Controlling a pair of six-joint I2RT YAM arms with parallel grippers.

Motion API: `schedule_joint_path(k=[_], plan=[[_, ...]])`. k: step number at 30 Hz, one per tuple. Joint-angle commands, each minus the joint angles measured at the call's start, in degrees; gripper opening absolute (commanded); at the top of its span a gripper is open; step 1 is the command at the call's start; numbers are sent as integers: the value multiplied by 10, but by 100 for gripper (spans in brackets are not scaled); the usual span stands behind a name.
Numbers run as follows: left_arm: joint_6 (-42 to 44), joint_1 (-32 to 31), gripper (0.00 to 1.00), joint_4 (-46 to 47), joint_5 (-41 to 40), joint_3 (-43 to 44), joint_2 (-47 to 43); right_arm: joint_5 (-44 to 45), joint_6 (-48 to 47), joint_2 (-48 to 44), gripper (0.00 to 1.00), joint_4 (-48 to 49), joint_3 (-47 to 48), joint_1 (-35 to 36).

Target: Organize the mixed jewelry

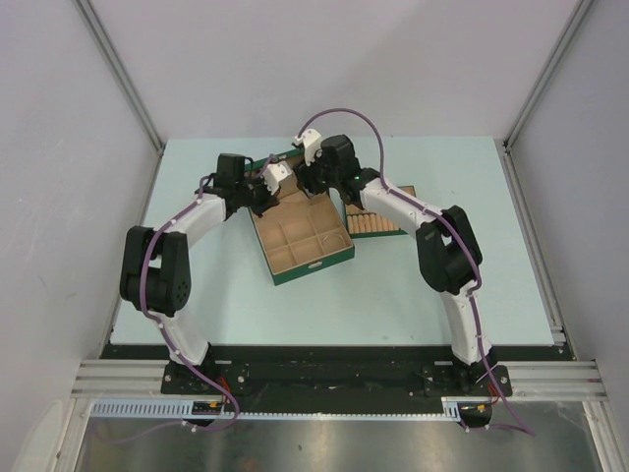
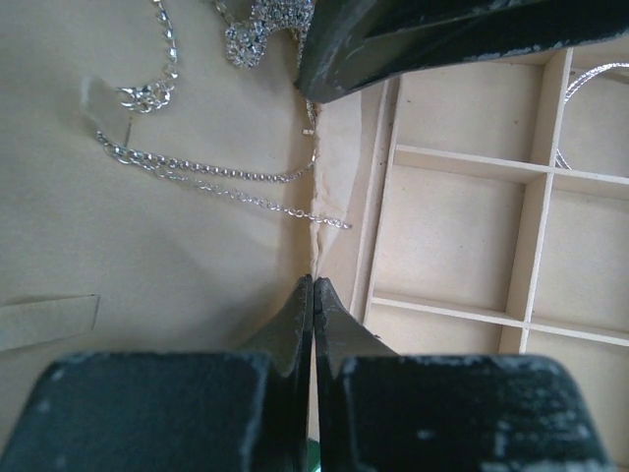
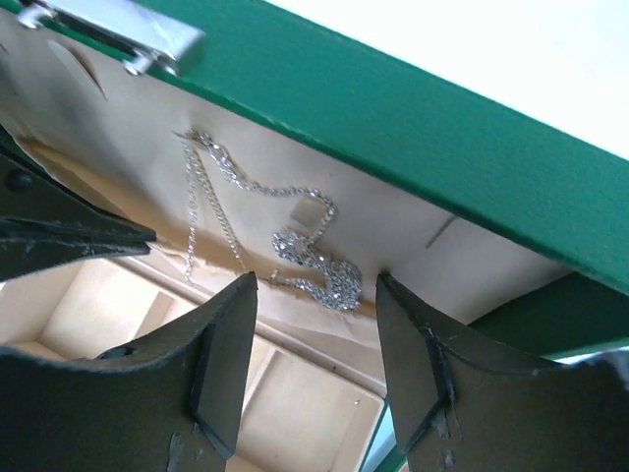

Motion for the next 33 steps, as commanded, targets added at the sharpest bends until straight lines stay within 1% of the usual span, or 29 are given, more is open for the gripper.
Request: schedule_joint_path(k=[1, 18, 28, 33], plan=[[-17, -1, 0, 18, 62, 30, -10, -14, -6, 19, 56, 4, 40, 7], [-33, -2, 0, 18, 87, 41, -16, -31, -3, 31, 55, -7, 43, 16], [-23, -10, 0, -27, 129, 60, -14, -39, 8, 44, 54, -18, 67, 20], [-19, -14, 0, -34, 133, 62, -17, -39, 12, 52, 54, -23, 85, 21]])
